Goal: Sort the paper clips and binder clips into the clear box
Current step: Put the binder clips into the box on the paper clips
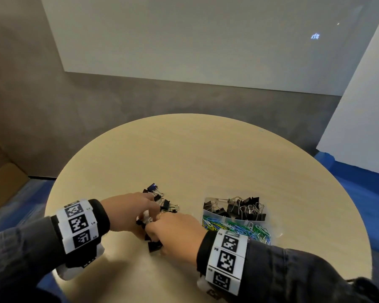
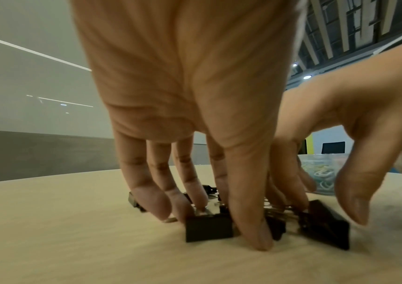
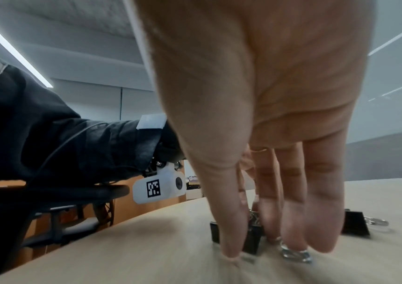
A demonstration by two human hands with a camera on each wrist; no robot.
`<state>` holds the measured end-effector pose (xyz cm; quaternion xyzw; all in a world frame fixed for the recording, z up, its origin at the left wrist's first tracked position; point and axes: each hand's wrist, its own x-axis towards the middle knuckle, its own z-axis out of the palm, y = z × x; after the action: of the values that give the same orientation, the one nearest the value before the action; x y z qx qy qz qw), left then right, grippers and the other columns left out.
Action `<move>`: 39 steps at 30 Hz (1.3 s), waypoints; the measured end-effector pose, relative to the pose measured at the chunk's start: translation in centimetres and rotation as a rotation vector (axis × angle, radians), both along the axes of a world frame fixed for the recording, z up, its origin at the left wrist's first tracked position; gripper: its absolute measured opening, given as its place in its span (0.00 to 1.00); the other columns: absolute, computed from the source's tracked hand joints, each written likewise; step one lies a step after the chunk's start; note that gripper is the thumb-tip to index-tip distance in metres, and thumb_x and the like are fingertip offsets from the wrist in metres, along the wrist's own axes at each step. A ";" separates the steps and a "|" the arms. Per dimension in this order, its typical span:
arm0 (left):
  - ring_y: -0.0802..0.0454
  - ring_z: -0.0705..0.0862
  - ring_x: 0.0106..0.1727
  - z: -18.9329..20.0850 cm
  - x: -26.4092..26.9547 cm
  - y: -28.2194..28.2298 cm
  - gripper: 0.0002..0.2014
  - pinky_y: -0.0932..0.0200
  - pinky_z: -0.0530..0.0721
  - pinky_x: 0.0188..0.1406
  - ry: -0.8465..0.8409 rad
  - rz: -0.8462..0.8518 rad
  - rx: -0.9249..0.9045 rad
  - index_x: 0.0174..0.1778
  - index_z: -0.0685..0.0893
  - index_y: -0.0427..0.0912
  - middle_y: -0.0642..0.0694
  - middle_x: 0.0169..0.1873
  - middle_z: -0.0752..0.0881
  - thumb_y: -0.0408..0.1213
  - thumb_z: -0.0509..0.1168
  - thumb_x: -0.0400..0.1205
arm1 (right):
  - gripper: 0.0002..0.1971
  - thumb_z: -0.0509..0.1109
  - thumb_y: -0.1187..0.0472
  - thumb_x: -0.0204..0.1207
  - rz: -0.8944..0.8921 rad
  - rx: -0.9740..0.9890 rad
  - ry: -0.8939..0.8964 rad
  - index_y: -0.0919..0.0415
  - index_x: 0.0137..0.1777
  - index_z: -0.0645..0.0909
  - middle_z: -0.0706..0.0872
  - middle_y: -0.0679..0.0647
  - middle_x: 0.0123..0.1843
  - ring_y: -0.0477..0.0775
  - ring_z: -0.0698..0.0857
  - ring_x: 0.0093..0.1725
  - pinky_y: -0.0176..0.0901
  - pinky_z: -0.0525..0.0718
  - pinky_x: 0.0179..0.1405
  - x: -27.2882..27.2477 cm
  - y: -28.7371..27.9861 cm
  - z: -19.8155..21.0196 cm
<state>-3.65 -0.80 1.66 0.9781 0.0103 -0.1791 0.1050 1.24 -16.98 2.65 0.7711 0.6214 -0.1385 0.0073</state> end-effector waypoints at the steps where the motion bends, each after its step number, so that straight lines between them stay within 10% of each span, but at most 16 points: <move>1: 0.57 0.83 0.51 -0.1 0.1 -0.1 0.21 0.59 0.81 0.49 0.002 0.001 -0.014 0.59 0.81 0.53 0.57 0.53 0.75 0.46 0.77 0.71 | 0.11 0.63 0.70 0.80 0.000 -0.004 -0.022 0.64 0.60 0.78 0.79 0.65 0.59 0.69 0.81 0.56 0.49 0.68 0.36 0.1 0.1 0.0; 9: 0.58 0.83 0.47 -0.4 0.4 -0.3 0.17 0.61 0.81 0.48 -0.029 -0.022 -0.076 0.57 0.84 0.52 0.54 0.52 0.78 0.39 0.75 0.73 | 0.09 0.69 0.65 0.75 -0.013 0.109 0.032 0.58 0.55 0.79 0.84 0.59 0.52 0.64 0.83 0.50 0.45 0.70 0.32 1.3 -1.1 0.6; 15: 0.59 0.82 0.47 0.0 0.0 0.6 0.13 0.64 0.80 0.43 -0.035 -0.023 -0.077 0.53 0.82 0.54 0.58 0.50 0.80 0.40 0.73 0.74 | 0.09 0.77 0.57 0.71 -0.274 0.245 0.065 0.49 0.49 0.83 0.87 0.42 0.45 0.34 0.76 0.33 0.35 0.72 0.30 8.7 -5.7 5.1; 21: 0.66 0.77 0.43 1.6 1.1 0.1 0.17 0.76 0.73 0.37 -0.087 -0.033 -0.115 0.58 0.80 0.58 0.62 0.50 0.74 0.43 0.73 0.75 | 0.07 0.77 0.60 0.72 -0.354 0.039 -0.022 0.50 0.48 0.86 0.83 0.42 0.43 0.39 0.77 0.35 0.34 0.69 0.30 12.9 -9.3 4.2; 28: 0.62 0.80 0.48 3.2 4.0 -2.2 0.21 0.64 0.80 0.47 -0.087 -0.087 -0.175 0.65 0.77 0.59 0.63 0.55 0.79 0.43 0.72 0.77 | 0.06 0.77 0.62 0.73 -0.355 0.054 0.024 0.53 0.48 0.90 0.85 0.46 0.45 0.46 0.83 0.44 0.33 0.76 0.37 13.1 -9.5 3.1; 34: 0.57 0.82 0.52 4.6 6.9 -4.6 0.22 0.83 0.73 0.36 -0.181 -0.152 -0.246 0.66 0.79 0.54 0.56 0.61 0.82 0.42 0.74 0.76 | 0.06 0.75 0.64 0.74 -0.352 -0.006 0.072 0.56 0.49 0.91 0.92 0.51 0.48 0.48 0.88 0.47 0.37 0.83 0.44 12.9 -9.6 2.9; 39: 0.57 0.82 0.54 5.5 9.1 -6.5 0.20 0.71 0.74 0.41 -0.217 -0.182 -0.259 0.65 0.80 0.54 0.56 0.62 0.82 0.44 0.72 0.77 | 0.16 0.62 0.71 0.74 -0.393 0.008 0.078 0.57 0.44 0.91 0.90 0.50 0.54 0.46 0.84 0.45 0.41 0.84 0.48 12.8 -10.5 3.2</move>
<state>5.42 -7.34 7.14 0.9669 -0.1126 -0.0812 0.2139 14.04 -27.52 5.86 0.8716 0.4594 -0.1647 -0.0469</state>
